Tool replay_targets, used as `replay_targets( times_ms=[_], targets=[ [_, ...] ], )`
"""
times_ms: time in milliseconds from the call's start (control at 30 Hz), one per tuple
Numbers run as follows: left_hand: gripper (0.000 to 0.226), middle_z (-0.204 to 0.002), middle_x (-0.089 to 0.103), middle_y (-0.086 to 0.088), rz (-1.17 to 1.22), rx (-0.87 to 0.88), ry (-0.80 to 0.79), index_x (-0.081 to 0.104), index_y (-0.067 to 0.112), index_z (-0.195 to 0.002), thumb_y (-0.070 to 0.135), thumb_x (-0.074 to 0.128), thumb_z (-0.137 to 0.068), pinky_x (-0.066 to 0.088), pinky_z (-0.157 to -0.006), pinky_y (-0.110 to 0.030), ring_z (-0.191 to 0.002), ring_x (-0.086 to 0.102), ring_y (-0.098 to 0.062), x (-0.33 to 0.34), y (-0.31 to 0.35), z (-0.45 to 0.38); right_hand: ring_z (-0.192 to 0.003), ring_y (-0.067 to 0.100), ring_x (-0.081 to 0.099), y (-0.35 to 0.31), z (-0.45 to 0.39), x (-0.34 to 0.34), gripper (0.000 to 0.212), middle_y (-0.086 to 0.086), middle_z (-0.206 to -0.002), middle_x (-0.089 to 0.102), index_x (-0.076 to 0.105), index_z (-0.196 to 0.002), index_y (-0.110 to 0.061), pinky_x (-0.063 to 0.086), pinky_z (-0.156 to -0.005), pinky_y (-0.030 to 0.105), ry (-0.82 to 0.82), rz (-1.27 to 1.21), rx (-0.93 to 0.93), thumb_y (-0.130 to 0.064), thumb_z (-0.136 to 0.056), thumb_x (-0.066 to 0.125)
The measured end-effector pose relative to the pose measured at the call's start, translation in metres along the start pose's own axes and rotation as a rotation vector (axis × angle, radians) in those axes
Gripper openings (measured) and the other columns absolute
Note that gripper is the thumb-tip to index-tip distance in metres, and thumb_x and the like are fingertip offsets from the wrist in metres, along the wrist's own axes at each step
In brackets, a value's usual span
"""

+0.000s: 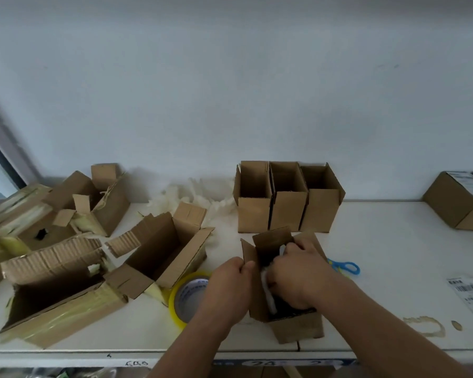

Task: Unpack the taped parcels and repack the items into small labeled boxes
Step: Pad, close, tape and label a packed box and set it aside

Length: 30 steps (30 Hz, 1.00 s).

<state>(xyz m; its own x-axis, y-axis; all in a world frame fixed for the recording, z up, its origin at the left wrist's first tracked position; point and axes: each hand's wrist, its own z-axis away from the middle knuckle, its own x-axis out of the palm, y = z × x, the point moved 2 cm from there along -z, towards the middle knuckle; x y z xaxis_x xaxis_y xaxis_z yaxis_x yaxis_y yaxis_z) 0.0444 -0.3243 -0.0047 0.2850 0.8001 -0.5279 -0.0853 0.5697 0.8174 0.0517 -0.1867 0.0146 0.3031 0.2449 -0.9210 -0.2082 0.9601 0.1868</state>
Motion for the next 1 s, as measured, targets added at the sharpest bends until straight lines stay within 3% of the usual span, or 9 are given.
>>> replay_targets(
  times_ms=[100,233,367,467,567,700,833,1000],
  targets=[
    [0.028,-0.083,0.059,-0.005,0.076,-0.002,0.073,0.061,0.016,-0.092,0.032,0.041,-0.104,0.045,-0.064,-0.030,-0.073,0.055,-0.015,-0.019,0.000,0.003,-0.113,0.022,0.049,-0.005,0.000,-0.005,0.028,0.001,-0.119,0.059,0.063,-0.118,-0.034,0.034,-0.105,0.041,0.056,-0.272,-0.062,-0.031,-0.101,0.041],
    [0.027,-0.093,0.063,-0.005,0.126,-0.049,0.042,0.061,0.020,-0.094,0.034,0.040,-0.104,0.052,-0.082,-0.037,-0.087,0.060,-0.018,-0.029,-0.007,0.003,-0.099,0.011,0.054,-0.007,0.004,-0.009,0.028,-0.003,-0.111,0.057,0.065,-0.111,-0.024,0.044,-0.088,0.025,0.174,-0.550,-0.003,-0.027,-0.103,0.039],
    [0.029,-0.094,0.064,-0.007,0.175,-0.125,0.006,0.061,0.018,-0.094,0.035,0.041,-0.104,0.053,-0.087,-0.043,-0.090,0.062,-0.022,-0.031,-0.017,-0.002,-0.094,0.008,0.055,-0.001,0.001,-0.012,0.024,-0.007,-0.107,0.057,0.060,-0.109,-0.030,0.050,-0.087,0.029,0.315,-0.549,0.191,-0.028,-0.102,0.037],
    [0.028,-0.097,0.064,-0.007,0.165,-0.139,-0.008,0.060,0.018,-0.095,0.036,0.041,-0.104,0.053,-0.091,-0.046,-0.092,0.062,-0.022,-0.032,-0.019,-0.005,-0.100,0.014,0.059,-0.001,-0.002,-0.013,0.025,-0.001,-0.114,0.061,0.056,-0.119,-0.025,0.052,-0.088,0.032,0.231,-0.399,0.248,-0.023,-0.101,0.039],
    [0.027,-0.097,0.064,-0.006,0.121,-0.131,-0.021,0.059,0.020,-0.096,0.037,0.039,-0.104,0.053,-0.091,-0.044,-0.092,0.062,-0.020,-0.031,-0.019,-0.008,-0.099,0.016,0.060,-0.003,-0.009,-0.013,0.024,0.002,-0.113,0.062,0.055,-0.119,-0.020,0.052,-0.087,0.031,0.152,-0.401,0.243,-0.022,-0.102,0.039],
    [0.032,-0.092,0.063,-0.004,-0.017,-0.084,-0.021,0.058,0.020,-0.093,0.041,0.037,-0.104,0.054,-0.084,-0.038,-0.086,0.061,-0.017,-0.034,-0.023,-0.011,-0.100,0.014,0.057,-0.005,-0.012,-0.022,0.024,-0.001,-0.112,0.059,0.058,-0.115,-0.018,0.049,-0.089,0.031,0.128,-0.359,0.191,-0.023,-0.104,0.038],
    [0.034,-0.077,0.056,0.007,-0.335,0.045,0.196,0.052,0.028,-0.084,0.053,0.035,-0.101,0.043,-0.059,-0.019,-0.066,0.053,-0.005,-0.050,-0.008,-0.011,-0.085,0.009,0.055,-0.008,-0.033,-0.052,0.021,-0.007,-0.092,0.059,0.060,-0.097,-0.025,0.049,-0.080,0.030,0.322,-0.526,0.187,-0.030,-0.102,0.040],
    [0.029,-0.082,0.051,0.012,-0.396,0.169,0.361,0.054,0.028,-0.091,0.050,0.037,-0.101,0.038,-0.061,-0.021,-0.070,0.052,-0.005,-0.079,-0.002,-0.033,-0.074,0.012,0.054,-0.020,-0.087,-0.081,0.026,-0.004,-0.080,0.058,0.059,-0.086,-0.021,0.045,-0.066,0.027,0.393,-0.617,0.140,-0.027,-0.102,0.040]
  ],
)
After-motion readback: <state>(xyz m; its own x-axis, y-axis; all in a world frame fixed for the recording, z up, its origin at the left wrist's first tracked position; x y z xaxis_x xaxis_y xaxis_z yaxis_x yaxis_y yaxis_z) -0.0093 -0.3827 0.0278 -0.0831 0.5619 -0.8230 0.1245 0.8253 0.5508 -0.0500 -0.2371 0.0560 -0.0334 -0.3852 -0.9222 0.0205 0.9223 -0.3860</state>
